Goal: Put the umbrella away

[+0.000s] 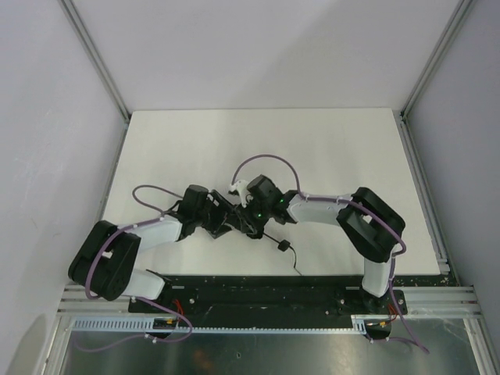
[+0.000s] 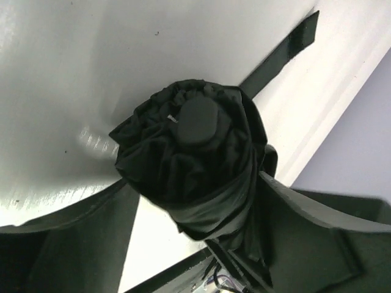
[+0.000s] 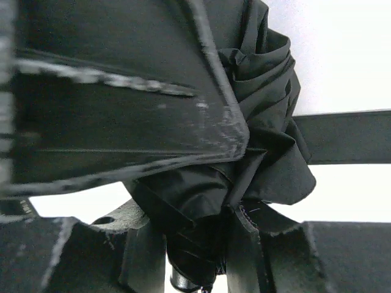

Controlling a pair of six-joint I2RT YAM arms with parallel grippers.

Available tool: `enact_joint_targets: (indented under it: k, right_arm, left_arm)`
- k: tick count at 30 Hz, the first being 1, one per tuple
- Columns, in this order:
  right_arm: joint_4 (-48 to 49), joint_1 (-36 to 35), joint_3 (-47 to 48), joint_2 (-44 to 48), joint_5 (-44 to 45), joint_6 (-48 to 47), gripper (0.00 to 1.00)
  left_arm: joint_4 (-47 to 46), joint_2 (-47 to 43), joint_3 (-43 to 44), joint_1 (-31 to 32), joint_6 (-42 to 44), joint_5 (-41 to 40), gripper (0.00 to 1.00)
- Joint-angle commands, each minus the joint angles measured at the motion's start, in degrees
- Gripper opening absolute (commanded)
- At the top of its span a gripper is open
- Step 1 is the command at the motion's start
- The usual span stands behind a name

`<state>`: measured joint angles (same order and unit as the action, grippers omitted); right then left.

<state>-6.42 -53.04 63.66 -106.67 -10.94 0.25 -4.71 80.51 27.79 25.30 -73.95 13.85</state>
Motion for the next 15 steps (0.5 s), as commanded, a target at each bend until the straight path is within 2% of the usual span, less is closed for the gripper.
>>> enact_joint_targets:
  k: [1,6,9,12,15]
  right_arm:
    - [-3.0,4.9,-1.7,-3.8,-18.3,5.0,0.00]
    - [-0.7,8.8,-1.7,-6.1,-32.2,9.6,0.00]
    - [1.8,10.6,-1.7,-8.2,-38.4,12.6,0.00]
    - [4.6,11.7,-1.7,-10.0,-43.1,15.3,0.00]
    - [6.8,12.0,-1.7,-10.8,-45.9,17.0,0.00]
  left_arm:
    - [9.4,-1.5,-2.3,0.4,7.0,-4.3,0.83]
    - [9.3,-0.1,-2.5,0.9,8.0,-5.0,0.85]
    - [9.2,2.3,-1.8,1.8,8.7,-6.1,0.83]
    - [8.5,3.9,-1.8,2.3,9.1,-7.6,0.72]
    - [7.0,3.9,-3.0,2.4,9.3,-8.8,0.52]
